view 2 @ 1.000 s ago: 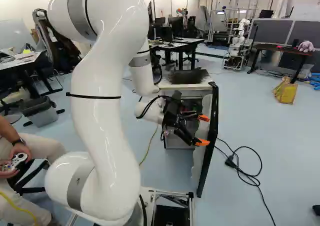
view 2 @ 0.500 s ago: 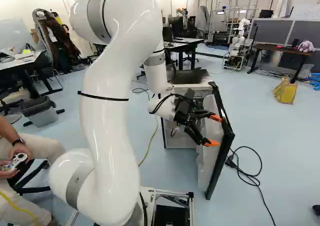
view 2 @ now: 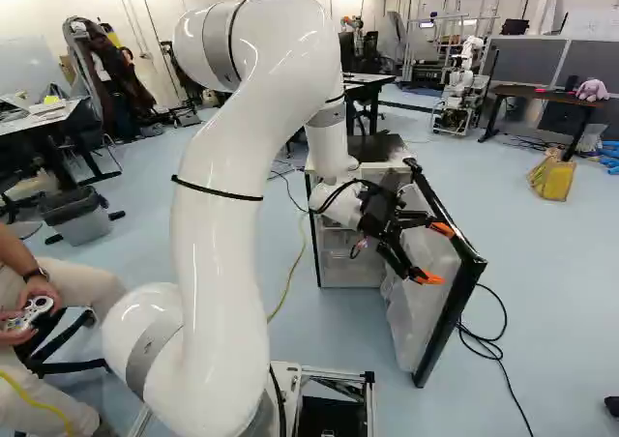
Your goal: Grab a drink from the fridge
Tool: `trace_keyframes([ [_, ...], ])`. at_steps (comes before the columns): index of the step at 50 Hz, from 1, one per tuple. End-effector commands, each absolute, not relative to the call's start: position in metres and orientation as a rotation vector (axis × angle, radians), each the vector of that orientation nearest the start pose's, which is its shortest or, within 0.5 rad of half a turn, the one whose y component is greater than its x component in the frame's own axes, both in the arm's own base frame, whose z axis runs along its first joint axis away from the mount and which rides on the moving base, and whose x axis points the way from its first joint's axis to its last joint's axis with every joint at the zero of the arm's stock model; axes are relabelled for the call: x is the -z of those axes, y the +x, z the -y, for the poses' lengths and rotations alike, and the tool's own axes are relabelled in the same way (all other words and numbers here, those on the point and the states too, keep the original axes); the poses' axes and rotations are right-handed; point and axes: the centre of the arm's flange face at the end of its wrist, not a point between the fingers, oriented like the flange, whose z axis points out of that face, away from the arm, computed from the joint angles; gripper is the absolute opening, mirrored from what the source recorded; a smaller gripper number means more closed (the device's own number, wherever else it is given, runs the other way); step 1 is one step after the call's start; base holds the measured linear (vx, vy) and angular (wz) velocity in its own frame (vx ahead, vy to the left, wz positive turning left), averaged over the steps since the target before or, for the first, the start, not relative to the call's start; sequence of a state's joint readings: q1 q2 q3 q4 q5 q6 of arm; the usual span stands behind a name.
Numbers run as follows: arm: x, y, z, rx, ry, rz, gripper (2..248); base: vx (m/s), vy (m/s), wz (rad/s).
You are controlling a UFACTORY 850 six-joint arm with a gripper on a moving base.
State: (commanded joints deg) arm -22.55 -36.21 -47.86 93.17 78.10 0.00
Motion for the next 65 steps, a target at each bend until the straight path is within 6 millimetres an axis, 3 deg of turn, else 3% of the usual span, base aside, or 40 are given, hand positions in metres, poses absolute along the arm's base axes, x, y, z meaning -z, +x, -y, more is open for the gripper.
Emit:
trace_keyframes([
  [21,-0.274,0.405,0.310,-0.958,0.758,1.735,247,0.000,0.000,0.000],
  [28,-0.274,0.404,0.318,-0.954,0.741,1.741,247,0.000,0.000,0.000],
  [43,-0.274,0.385,0.307,-0.948,0.789,1.710,247,0.000,0.000,0.000],
  [65,-0.278,0.361,0.277,-1.061,1.034,1.564,247,0.000,0.000,0.000],
])
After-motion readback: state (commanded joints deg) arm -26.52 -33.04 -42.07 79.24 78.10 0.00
